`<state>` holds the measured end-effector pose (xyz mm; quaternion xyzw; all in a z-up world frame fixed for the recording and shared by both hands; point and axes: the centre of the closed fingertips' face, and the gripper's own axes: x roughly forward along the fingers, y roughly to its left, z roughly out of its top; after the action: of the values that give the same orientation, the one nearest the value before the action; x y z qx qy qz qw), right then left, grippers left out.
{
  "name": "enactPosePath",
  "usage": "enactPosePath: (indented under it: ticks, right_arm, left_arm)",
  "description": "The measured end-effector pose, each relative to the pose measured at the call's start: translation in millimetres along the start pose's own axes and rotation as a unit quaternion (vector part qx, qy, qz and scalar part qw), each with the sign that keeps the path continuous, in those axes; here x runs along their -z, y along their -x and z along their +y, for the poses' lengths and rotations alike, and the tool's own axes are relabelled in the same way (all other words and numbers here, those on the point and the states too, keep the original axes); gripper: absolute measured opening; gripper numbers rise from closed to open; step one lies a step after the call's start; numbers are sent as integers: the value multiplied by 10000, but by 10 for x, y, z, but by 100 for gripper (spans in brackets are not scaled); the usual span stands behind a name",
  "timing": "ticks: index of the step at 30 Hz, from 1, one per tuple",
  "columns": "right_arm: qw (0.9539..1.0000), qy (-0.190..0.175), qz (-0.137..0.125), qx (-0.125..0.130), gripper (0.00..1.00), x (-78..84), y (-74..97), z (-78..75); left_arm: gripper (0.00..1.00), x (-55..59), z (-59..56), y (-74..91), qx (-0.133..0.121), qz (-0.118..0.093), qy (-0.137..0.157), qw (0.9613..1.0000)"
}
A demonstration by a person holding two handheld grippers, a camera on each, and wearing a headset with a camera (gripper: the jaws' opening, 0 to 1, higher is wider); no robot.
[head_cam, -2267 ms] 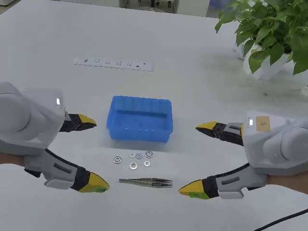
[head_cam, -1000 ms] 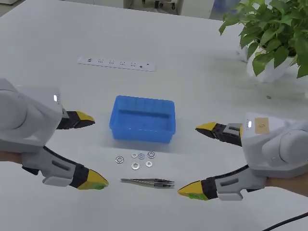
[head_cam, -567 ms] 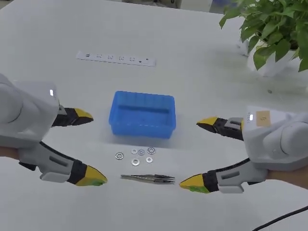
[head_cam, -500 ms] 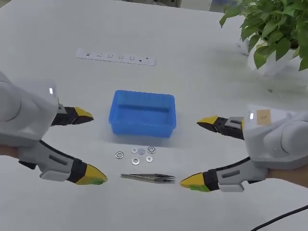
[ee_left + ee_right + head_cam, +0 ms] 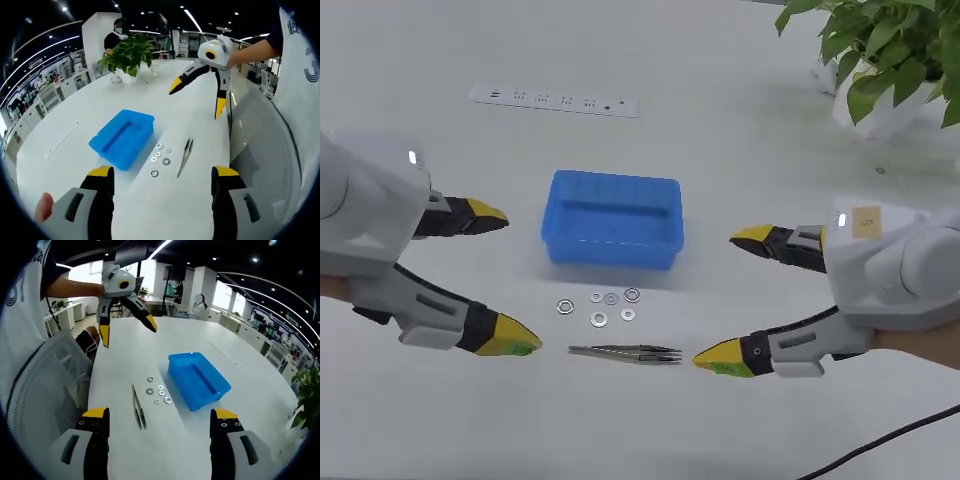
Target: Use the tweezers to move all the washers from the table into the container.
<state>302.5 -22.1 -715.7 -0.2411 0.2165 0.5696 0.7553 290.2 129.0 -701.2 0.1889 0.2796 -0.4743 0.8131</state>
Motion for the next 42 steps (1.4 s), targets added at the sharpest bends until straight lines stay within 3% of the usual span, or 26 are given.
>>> enactPosePath:
  ticks: [17, 35, 42]
  right_arm:
    - [10000, 18, 22, 10, 83, -4, -5, -19]
    - [10000, 40, 16, -33, 81, -21, -69, -79]
    - [9998, 8, 93, -161, 74, 26, -180, -50]
  left_arm:
    - [84, -12, -31, -23, 38, -31, 35, 10000]
    - [84, 116, -44, -112, 122, 94, 77, 9999]
    - [82, 166, -79, -203, 254, 111, 96, 9996]
